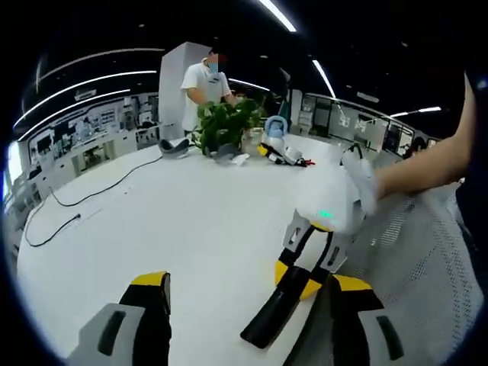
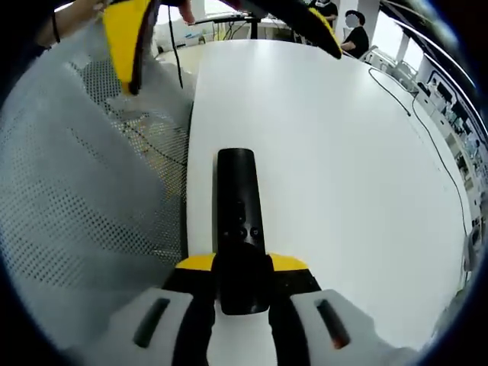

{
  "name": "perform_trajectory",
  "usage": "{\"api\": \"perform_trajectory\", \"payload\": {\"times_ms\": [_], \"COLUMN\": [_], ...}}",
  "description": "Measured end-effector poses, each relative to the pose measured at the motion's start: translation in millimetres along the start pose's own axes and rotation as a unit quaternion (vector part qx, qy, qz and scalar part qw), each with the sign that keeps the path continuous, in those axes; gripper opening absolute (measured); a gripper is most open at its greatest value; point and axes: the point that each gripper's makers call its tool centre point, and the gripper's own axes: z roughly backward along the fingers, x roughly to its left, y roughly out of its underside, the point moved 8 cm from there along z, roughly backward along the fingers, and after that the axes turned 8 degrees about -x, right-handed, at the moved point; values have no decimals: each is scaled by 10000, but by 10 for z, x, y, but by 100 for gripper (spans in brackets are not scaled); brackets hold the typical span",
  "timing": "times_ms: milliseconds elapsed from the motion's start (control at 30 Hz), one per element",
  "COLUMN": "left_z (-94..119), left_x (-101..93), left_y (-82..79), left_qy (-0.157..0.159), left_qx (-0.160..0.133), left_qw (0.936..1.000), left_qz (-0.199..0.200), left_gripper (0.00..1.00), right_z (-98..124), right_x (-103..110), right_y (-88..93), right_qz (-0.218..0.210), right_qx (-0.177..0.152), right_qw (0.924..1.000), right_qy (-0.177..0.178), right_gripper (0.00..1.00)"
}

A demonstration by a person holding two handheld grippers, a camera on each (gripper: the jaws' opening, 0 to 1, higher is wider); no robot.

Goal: Press the specified remote control buttons in sequence, fully releasing each button before pressing the next.

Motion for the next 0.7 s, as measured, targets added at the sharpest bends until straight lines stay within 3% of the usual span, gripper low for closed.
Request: {"api": "perform_trajectory", "payload": {"times_ms": [200,267,333,433,567,700], "left_z": [206,284,348,417,517,604], "left_x": [-111,-164,-207,-244,-235,-208], "left_y": [-8,23,18,-80,-129,-132], "left_qy": [-475,-709,-839,-1000,-1310,-1770], "left_qx": [-276,-388,-242,-469,-750,-1108], "left_qw": [9984,9967,9961,9936,9882,9774], "left_qz": [127,71,-101,-215,-257,-334], "left_gripper": [100,100,100,100,100,100], "right_z": [0,3,2,3,1,-6], "right_x": [5,8,8,10,11,12], "right_y": [4,3,6,4,3,-22], "right_qz": [5,2,-7,-12,0,-77], "right_qx": [-24,-29,-38,-42,-30,56], "right_qw": [10000,10000,10000,10000,10000,9999], "right_qy": [30,39,42,50,62,102], "right_gripper": [24,24,24,24,24,24]}}
